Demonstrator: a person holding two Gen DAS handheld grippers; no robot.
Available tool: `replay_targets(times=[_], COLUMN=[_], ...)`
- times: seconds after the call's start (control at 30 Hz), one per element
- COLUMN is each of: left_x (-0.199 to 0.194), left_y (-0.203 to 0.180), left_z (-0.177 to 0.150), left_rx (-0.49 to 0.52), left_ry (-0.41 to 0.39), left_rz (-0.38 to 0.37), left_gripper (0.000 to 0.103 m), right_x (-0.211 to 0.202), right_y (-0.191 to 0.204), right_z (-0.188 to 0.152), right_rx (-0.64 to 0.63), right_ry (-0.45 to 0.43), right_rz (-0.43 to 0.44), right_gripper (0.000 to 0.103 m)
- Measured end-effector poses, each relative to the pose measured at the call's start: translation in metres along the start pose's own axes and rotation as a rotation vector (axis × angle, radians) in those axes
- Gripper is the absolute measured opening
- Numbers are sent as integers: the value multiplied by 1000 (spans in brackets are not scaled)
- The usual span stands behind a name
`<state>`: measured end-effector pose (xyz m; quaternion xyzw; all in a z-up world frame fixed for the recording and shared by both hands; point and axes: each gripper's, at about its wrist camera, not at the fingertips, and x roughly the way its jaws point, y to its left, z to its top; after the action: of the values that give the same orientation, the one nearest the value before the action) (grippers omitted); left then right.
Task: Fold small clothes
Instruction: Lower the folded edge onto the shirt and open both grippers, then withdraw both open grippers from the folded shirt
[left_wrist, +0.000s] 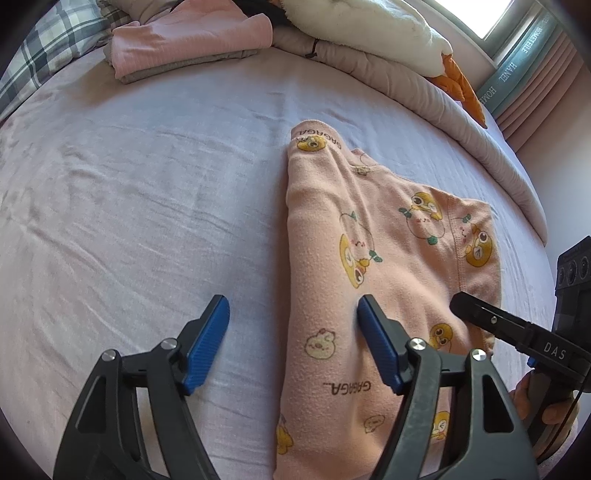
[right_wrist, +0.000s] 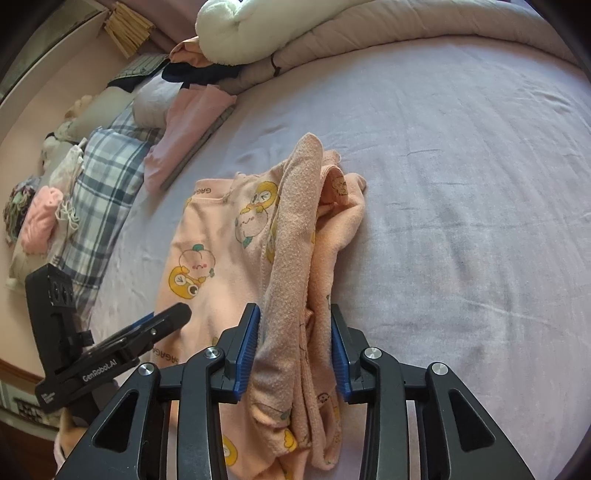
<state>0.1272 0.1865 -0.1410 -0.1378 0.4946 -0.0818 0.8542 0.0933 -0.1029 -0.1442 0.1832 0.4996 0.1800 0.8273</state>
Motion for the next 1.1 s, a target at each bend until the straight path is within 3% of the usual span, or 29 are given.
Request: replay_targets(times=[1.1], left_x=[-9], left_y=[-7], left_z=[-30], left_rx=[-3], left_ry=[21], left_rz=[44], left_gripper=[80], right_x=[-8], right_y=[9], right_z=[-34], right_rx=[-58], right_ry=[33], right_rz=[-50], right_gripper=[41])
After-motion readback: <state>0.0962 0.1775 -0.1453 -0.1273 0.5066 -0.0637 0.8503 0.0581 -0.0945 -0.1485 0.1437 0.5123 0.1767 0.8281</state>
